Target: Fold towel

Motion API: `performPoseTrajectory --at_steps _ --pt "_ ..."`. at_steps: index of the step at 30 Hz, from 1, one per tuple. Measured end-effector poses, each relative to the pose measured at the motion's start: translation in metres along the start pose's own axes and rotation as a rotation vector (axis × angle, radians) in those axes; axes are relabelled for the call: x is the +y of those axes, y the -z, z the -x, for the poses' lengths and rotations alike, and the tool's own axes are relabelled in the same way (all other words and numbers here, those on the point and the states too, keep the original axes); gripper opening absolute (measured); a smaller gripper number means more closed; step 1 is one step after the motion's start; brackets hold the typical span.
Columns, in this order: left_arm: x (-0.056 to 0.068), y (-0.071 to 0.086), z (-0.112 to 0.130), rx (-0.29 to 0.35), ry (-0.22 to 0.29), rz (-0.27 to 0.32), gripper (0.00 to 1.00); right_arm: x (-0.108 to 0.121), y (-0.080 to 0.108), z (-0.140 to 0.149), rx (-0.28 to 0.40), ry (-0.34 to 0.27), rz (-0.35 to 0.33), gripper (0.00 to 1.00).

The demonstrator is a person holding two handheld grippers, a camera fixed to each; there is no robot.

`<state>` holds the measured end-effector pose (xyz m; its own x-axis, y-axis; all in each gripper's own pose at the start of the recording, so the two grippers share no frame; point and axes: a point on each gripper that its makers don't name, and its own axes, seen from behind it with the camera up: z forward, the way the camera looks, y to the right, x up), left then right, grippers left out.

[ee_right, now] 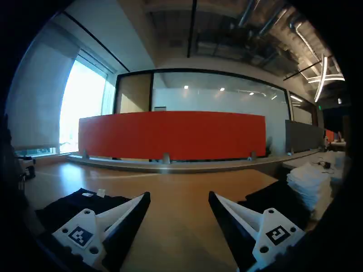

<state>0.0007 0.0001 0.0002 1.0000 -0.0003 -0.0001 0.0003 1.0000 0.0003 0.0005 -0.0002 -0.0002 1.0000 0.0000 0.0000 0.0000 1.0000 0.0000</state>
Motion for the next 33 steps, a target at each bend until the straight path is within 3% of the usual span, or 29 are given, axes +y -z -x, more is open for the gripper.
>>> performPoseTrajectory --at_steps 11,20,33 --pt "-0.005 0.002 -0.005 -0.012 0.003 -0.015 0.93 0.001 0.001 -0.001 -0.020 0.009 0.008 1.00" --pt "-0.010 0.001 -0.078 -0.014 -0.009 -0.005 0.93 0.002 0.003 -0.073 -0.014 -0.001 0.027 1.00" --pt "0.017 -0.005 -0.177 -0.082 -0.036 0.080 0.93 -0.004 -0.003 -0.196 -0.025 0.077 -0.017 1.00"
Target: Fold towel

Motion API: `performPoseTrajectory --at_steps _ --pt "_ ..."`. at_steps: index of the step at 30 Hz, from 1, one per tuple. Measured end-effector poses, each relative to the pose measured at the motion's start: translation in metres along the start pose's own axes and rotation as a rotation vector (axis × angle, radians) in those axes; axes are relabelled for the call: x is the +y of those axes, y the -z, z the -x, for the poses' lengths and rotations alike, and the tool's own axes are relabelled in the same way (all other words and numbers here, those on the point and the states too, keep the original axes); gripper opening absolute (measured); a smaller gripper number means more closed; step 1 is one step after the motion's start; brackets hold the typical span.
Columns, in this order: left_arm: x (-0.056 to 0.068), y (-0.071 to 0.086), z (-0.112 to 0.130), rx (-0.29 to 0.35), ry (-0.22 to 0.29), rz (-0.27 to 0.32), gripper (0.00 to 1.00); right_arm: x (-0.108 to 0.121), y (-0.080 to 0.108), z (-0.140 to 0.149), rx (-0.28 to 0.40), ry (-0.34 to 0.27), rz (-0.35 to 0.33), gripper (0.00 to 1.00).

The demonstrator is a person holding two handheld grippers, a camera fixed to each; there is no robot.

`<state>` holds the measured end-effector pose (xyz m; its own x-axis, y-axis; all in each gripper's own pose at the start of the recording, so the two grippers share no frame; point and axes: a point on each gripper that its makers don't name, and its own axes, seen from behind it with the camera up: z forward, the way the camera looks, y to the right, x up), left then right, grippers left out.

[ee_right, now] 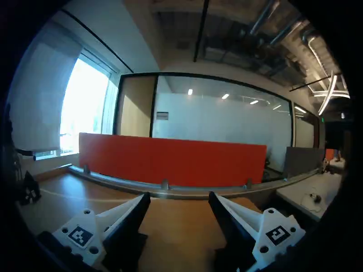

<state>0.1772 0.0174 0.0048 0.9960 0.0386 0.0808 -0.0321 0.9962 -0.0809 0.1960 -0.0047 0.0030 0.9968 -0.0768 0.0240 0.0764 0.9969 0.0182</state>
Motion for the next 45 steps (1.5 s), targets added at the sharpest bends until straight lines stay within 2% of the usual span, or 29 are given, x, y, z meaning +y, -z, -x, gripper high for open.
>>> performPoseTrajectory --at_steps 5,11,14,20,26,32,38,45 --pt "0.014 -0.001 -0.019 -0.043 -0.004 0.048 0.93 -0.006 -0.002 -0.023 -0.035 0.035 -0.053 1.00" --pt "0.030 0.001 -0.030 -0.090 -0.036 0.102 0.93 -0.018 0.000 -0.033 -0.081 0.082 -0.152 1.00" --pt "0.040 0.002 -0.030 -0.109 -0.045 0.130 0.93 -0.023 0.001 -0.035 -0.103 0.093 -0.194 1.00" --pt "0.058 0.007 -0.017 -0.164 -0.076 0.187 0.93 -0.036 0.009 -0.026 -0.166 0.098 -0.278 1.00" --pt "0.077 0.012 0.012 -0.234 -0.119 0.251 0.93 -0.050 0.018 0.000 -0.243 0.119 -0.357 1.00" --pt "0.095 0.019 0.047 -0.304 -0.139 0.314 0.93 -0.064 0.030 0.031 -0.316 0.150 -0.432 1.00" --pt "0.107 0.027 0.089 -0.385 -0.153 0.365 0.93 -0.079 0.042 0.067 -0.379 0.195 -0.500 1.00" --pt "0.116 0.039 0.148 -0.501 -0.167 0.415 0.93 -0.092 0.055 0.121 -0.462 0.240 -0.557 1.00"
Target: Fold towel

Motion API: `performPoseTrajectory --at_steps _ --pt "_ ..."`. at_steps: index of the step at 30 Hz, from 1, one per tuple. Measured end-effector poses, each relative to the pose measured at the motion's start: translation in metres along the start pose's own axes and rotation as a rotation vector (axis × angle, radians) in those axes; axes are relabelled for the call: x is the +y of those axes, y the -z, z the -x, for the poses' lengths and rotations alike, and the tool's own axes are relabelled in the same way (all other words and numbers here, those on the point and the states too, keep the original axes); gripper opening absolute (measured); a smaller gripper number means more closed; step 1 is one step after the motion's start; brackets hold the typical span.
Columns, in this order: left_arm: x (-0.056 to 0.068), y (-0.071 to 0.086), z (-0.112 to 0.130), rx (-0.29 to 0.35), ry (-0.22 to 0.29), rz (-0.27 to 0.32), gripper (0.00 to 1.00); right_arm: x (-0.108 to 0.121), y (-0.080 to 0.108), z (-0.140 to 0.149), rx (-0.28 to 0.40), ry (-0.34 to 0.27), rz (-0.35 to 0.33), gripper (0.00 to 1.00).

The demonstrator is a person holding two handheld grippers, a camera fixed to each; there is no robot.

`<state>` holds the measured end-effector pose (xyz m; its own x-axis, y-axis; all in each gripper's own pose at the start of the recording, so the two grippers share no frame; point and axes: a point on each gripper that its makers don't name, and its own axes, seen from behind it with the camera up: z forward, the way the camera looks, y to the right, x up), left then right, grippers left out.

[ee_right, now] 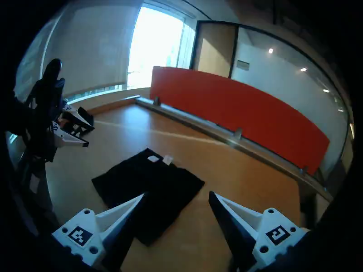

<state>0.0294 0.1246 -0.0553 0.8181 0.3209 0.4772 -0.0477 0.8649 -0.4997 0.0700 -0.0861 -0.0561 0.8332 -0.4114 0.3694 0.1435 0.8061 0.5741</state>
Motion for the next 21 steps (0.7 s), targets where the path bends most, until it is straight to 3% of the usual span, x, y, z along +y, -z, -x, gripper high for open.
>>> performPoseTrajectory --at_steps 11,21 --pt "0.017 -0.038 0.072 -0.142 -0.011 0.051 0.93 -0.027 -0.034 0.063 -0.105 0.038 -0.052 1.00" --pt "0.035 -0.056 0.117 -0.236 -0.013 0.106 0.93 -0.044 -0.054 0.127 -0.220 0.013 -0.080 1.00"
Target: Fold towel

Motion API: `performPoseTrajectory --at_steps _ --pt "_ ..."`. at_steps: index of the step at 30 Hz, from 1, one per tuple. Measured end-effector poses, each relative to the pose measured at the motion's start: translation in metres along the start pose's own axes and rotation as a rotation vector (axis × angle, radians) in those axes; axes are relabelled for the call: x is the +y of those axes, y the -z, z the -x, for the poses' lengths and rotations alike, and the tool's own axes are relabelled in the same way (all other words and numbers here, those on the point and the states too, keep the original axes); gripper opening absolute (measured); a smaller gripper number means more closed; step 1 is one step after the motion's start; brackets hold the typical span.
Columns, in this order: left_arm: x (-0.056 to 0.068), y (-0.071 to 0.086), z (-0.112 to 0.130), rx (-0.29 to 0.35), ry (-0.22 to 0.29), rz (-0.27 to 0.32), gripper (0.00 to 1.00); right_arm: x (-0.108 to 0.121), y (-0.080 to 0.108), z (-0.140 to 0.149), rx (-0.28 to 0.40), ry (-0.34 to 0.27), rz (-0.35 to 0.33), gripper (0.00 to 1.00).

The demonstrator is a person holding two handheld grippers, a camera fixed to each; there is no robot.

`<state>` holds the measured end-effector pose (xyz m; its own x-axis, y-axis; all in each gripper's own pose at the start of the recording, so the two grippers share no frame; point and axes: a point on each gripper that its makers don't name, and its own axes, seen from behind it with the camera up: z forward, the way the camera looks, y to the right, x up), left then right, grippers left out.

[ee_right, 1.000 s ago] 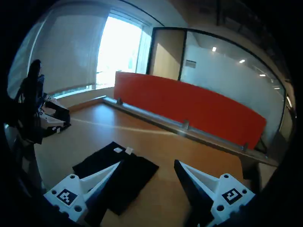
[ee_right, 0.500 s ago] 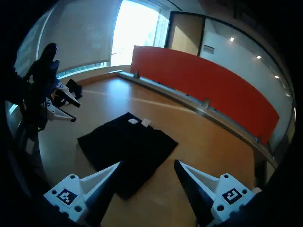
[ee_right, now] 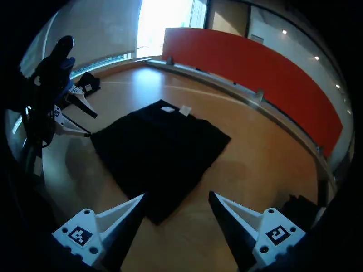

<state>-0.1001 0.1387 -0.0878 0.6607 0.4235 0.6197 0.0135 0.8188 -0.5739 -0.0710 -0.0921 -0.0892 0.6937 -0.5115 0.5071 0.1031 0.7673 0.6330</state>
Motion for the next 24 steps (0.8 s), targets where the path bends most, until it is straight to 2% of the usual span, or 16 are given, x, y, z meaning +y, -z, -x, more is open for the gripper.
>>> performPoseTrajectory --at_steps 10,16,20,24 --pt "0.010 -0.016 0.026 -0.073 0.007 0.034 0.93 -0.014 -0.021 0.039 -0.093 0.001 -0.043 0.96" --pt "0.011 -0.020 0.030 -0.097 0.024 0.041 0.93 -0.023 -0.028 0.048 -0.122 0.001 -0.068 0.89" --pt "0.011 -0.020 0.030 -0.103 0.034 0.045 0.92 -0.030 -0.030 0.053 -0.135 -0.003 -0.089 0.80" --pt "0.008 -0.020 0.031 -0.111 0.034 0.032 0.81 -0.034 -0.031 0.057 -0.146 -0.006 -0.102 0.70"
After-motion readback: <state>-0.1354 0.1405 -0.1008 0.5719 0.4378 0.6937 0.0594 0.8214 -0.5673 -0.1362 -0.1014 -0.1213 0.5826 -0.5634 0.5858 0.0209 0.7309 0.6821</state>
